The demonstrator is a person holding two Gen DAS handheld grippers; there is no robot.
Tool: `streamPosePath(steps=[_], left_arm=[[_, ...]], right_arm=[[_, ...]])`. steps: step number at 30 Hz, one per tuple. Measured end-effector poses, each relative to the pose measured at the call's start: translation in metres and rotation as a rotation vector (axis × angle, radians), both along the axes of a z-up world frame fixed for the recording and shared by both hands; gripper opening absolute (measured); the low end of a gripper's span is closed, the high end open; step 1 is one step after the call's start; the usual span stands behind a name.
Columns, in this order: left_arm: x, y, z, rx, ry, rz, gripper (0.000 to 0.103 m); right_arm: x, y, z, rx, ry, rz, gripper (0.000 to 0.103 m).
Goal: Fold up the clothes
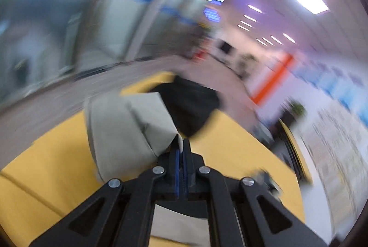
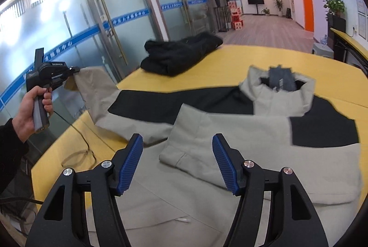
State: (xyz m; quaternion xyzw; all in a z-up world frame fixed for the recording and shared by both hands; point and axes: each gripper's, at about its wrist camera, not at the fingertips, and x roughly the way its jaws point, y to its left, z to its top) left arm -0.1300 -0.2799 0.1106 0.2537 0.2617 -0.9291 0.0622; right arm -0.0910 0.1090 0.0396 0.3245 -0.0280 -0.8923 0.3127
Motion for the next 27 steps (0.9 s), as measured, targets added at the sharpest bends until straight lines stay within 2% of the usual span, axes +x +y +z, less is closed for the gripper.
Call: streamPosePath(steps=[3,5,7,9,13,16,18,20,23,26,27], left_arm=[[-0.013,0.091,0.021,-0.037,0.027,-0.136,0.002],[-0.023,0.16,0.018,-0.051,0.038,-0.22,0.002],[-0.03,0.217,0.0,-0.053,0.03,-0.279,0.002],[-0.037,0.273,-0.033,-0.043,-0.006,-0.328,0.002],[-0.038,0.35,-0.1,-0.02,-0.06,-0.409,0.002],[-0.035,0.388,-0.132,-0.013,-0.092,-0.438,0.002],[-0.028,0.403,-0.134,-0.033,-0.09,-0.444,0.002],[-0.017,0.412,-0.129,-0.05,-0.081,-0.453,0.002],[-0.013,0.429,-0.104,-0.089,-0.063,-0.477,0.002],[-0.026,0.452,-0.082,-0.121,-0.063,-0.504,0.002],[-0.031,0.461,-0.082,-0.134,-0.066,-0.517,0.002]], right_arm=[[0.008,0.049,0.031,-0.039,0.055,-0.05,0.064],[0.013,0.086,0.041,-0.061,0.081,-0.088,0.064],[0.018,0.123,0.043,-0.082,0.099,-0.128,0.064],[0.022,0.161,0.029,-0.083,0.103,-0.172,0.064],[0.021,0.217,-0.023,-0.065,0.067,-0.228,0.064],[0.018,0.241,-0.057,-0.057,0.041,-0.24,0.064],[0.014,0.25,-0.069,-0.084,0.01,-0.247,0.064],[0.012,0.254,-0.067,-0.098,0.014,-0.242,0.064],[0.014,0.252,-0.053,-0.092,0.062,-0.227,0.064],[0.01,0.258,-0.036,-0.123,0.073,-0.242,0.064],[0.007,0.262,-0.033,-0.129,0.071,-0.249,0.064]])
